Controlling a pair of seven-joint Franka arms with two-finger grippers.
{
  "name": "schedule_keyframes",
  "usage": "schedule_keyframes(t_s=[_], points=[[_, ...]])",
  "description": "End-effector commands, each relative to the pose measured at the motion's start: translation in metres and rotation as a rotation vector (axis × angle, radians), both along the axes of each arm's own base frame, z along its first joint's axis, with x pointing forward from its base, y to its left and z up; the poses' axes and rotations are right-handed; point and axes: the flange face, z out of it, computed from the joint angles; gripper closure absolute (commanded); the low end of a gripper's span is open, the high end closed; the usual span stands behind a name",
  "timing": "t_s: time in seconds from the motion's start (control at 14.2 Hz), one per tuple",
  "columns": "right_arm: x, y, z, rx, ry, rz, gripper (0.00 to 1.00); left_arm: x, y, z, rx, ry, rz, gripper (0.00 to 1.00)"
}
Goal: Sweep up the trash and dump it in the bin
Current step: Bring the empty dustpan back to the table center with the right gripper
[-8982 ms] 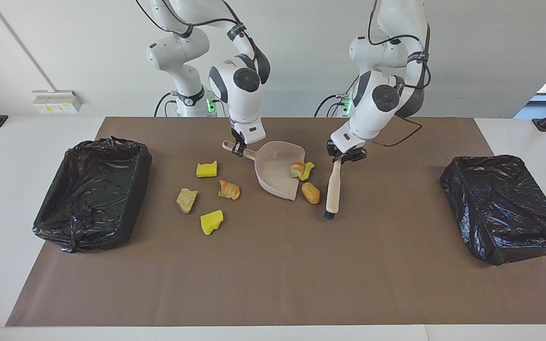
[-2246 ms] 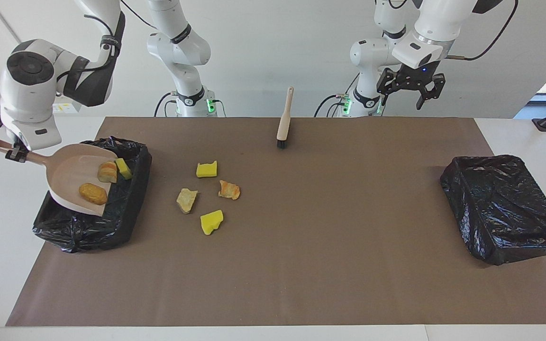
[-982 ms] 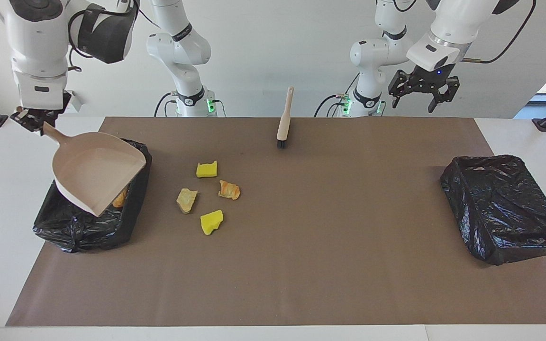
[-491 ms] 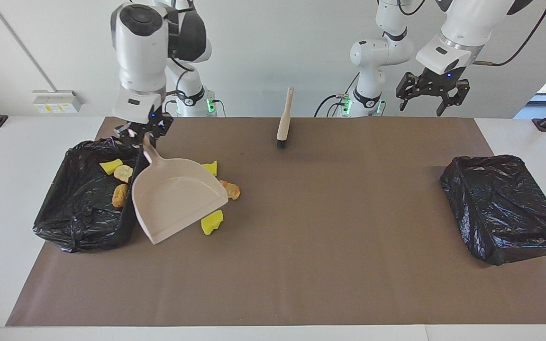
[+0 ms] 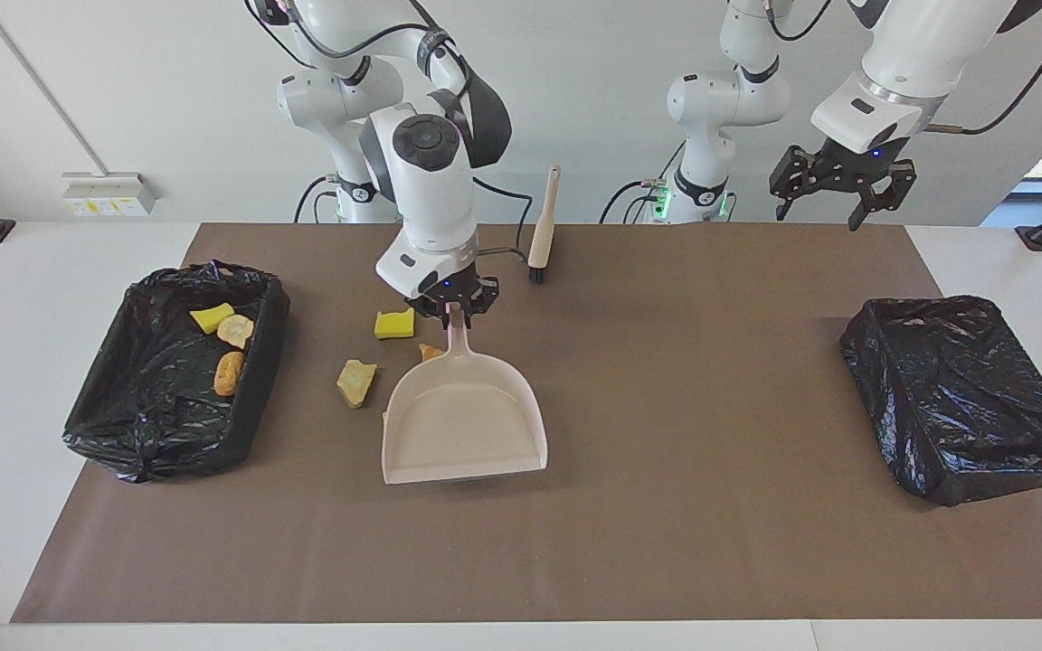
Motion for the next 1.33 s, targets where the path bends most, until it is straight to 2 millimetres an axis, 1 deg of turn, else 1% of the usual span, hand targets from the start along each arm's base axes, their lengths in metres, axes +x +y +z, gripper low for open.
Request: schedule_keyframes(t_s=[0.0, 0.07, 0.21, 0.28, 0.35, 0.49, 0.63, 0.77, 0.84, 0.91, 0.98, 1.05, 1.12, 1.19, 1.26], points=[[-0.007, 0.057, -0.022, 0.055, -0.016, -0.138, 1.00, -0.001, -0.002, 0.013, 0.015, -0.017, -0.005, 0.00], [-0.011, 0.073, -0.030, 0.069, -0.024, -0.169, 1.00, -0.002, -0.001, 0.013, 0.016, -0.018, 0.000, 0.00], [-0.022, 0.106, -0.058, 0.087, -0.001, -0.202, 1.00, -0.002, 0.000, 0.012, 0.012, -0.014, 0.005, 0.00], [-0.025, 0.118, -0.073, 0.104, 0.014, -0.203, 1.00, -0.002, 0.000, 0.012, 0.012, -0.014, 0.007, 0.00], [-0.028, 0.125, -0.080, 0.110, 0.011, -0.190, 1.00, -0.003, 0.001, 0.012, 0.013, -0.014, 0.013, 0.00], [-0.025, 0.129, -0.085, 0.132, -0.015, -0.167, 1.00, -0.003, -0.002, 0.012, 0.012, -0.016, 0.007, 0.00], [-0.032, 0.137, -0.092, 0.132, -0.011, -0.122, 1.00, -0.001, -0.002, 0.010, 0.012, -0.013, 0.007, 0.00], [-0.034, 0.138, -0.096, 0.127, -0.005, -0.108, 1.00, -0.001, -0.004, 0.010, 0.011, -0.012, 0.005, 0.00], [-0.036, 0.138, -0.099, 0.126, 0.001, -0.097, 0.96, 0.000, -0.006, 0.008, 0.011, -0.009, 0.002, 0.00], [-0.039, 0.136, -0.103, 0.119, 0.007, -0.079, 0.83, 0.000, -0.011, 0.007, 0.013, -0.010, -0.007, 0.00], [-0.039, 0.136, -0.103, 0.117, 0.009, -0.050, 0.66, 0.003, -0.010, 0.006, 0.008, -0.021, -0.005, 0.00], [-0.040, 0.134, -0.104, 0.113, 0.012, -0.016, 0.40, 0.004, -0.009, 0.007, 0.008, -0.027, -0.003, 0.00], [-0.040, 0.134, -0.104, 0.113, 0.011, 0.010, 0.20, 0.004, -0.009, 0.007, 0.007, -0.029, -0.003, 0.00], [-0.040, 0.134, -0.104, 0.111, 0.011, 0.015, 0.12, 0.004, -0.009, 0.008, 0.007, -0.030, -0.003, 0.00], [-0.040, 0.134, -0.104, 0.107, 0.010, 0.017, 0.00, 0.003, -0.008, 0.010, 0.013, -0.036, 0.005, 0.00]])
